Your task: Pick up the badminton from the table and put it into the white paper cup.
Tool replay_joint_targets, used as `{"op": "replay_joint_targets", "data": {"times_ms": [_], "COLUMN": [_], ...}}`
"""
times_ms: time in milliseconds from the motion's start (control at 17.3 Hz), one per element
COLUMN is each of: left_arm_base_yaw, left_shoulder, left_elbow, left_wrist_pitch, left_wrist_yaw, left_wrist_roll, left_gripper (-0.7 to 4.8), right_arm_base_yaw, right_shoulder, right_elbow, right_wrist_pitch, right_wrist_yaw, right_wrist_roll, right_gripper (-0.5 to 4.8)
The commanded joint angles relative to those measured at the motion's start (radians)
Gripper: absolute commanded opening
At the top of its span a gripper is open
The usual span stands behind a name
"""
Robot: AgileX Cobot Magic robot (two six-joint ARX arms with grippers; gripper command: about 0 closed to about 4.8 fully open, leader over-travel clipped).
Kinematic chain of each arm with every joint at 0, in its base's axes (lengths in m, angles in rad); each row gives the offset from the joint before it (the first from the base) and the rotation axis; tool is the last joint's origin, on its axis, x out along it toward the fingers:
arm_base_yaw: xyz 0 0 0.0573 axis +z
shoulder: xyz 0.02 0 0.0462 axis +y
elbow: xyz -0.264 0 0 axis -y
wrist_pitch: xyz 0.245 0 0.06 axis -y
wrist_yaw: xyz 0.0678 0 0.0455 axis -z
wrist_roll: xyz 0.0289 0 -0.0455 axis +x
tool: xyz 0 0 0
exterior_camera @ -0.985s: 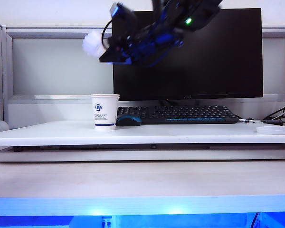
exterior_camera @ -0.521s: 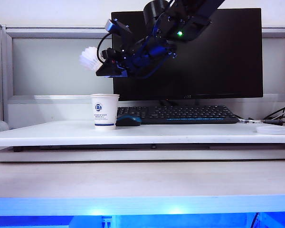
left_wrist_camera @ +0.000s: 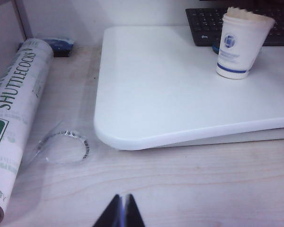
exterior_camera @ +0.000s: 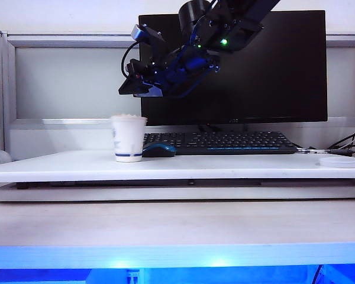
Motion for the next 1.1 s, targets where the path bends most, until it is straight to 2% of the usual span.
{"op": "replay_joint_targets", "data": {"times_ms": [58,116,174,406,811,1101], "left_arm_base_yaw": [0.000,0.000,0.000,0.000,0.000,0.000], "left_shoulder": [0.000,0.000,0.000,0.000,0.000,0.000], "left_elbow": [-0.001,-0.001,-0.001,-0.001,-0.001,-0.001], "left_wrist_pitch": [-0.017,-0.017,-0.017,-0.017,-0.016,-0.014], "left_wrist_yaw": [0.008,0.008,0.008,0.008,0.008,0.008], "left_wrist_roll": [-0.004,-0.004,-0.003,-0.003,-0.003,-0.003], "left_gripper": [0.22,0.22,0.22,0.22,0.22,0.22], "right_arm_base_yaw": [0.001,0.000,-0.004,-0.043,-0.216,-0.354], "right_shoulder": [-0.007,-0.014,-0.035,-0.115,-0.272,-0.391], "right_elbow": [0.008,0.008,0.008,0.008,0.002,-0.002], "right_wrist_pitch": [0.012,0.006,-0.020,-0.097,-0.240,-0.480], "right_wrist_yaw": [0.010,0.028,0.115,0.249,0.248,0.220], "right_wrist_roll": [0.004,0.004,-0.011,-0.071,-0.014,0.005], "right_gripper": [2.30,2.07,0.02,-0.05,-0.05,-0.05]}}
